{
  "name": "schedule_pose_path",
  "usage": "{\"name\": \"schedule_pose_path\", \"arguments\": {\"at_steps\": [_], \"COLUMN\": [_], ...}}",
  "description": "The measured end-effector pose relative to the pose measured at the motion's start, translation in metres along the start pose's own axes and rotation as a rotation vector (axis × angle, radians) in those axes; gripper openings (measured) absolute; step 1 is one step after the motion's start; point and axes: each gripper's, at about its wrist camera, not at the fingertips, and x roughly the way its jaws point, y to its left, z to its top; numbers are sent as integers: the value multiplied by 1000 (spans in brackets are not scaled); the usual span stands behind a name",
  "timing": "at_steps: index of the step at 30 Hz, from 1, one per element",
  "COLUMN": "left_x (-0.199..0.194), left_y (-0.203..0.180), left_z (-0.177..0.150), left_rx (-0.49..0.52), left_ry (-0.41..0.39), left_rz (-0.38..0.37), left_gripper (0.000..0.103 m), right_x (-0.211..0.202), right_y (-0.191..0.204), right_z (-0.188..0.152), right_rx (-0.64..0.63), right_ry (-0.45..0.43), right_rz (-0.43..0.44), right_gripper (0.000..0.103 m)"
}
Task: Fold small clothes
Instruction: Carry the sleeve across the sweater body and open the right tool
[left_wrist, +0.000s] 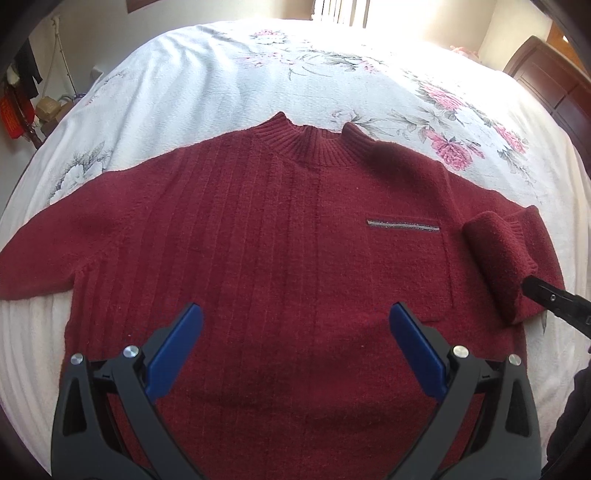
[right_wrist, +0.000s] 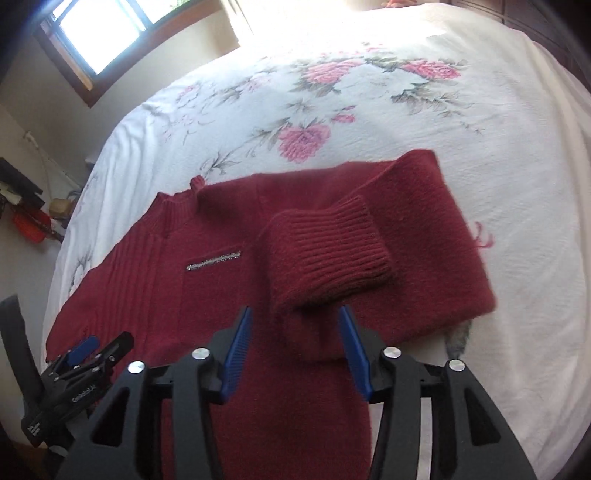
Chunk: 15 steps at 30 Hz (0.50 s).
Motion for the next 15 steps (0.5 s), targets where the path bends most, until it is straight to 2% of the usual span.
{"name": "schedule_pose_path", "arguments": {"at_steps": [2,4,8,12,15], "left_x": [6,12,29,61,73], "left_y": [-20,-47,-104,-151,-168], "left_z": [5,11,19,23,22], "left_rx": [-2,7,48,100,116], "left_ry": [29,56,103,151,150], "left_rz": [-66,-145,-222,-154,-118], "left_gripper": [100,100,100,100,99], "right_x": [-19,-21,-6,-3,-5], "right_y": [-18,-38,-75,-95,-106], "right_z": [-2,0,1,4,6], "right_rx": [58,98,160,190,201], "right_ry": [-41,-44,-20,-25,-42], "right_rz": [-15,-51,-101,-101,-98], "right_gripper": [67,67,64,64,64]}}
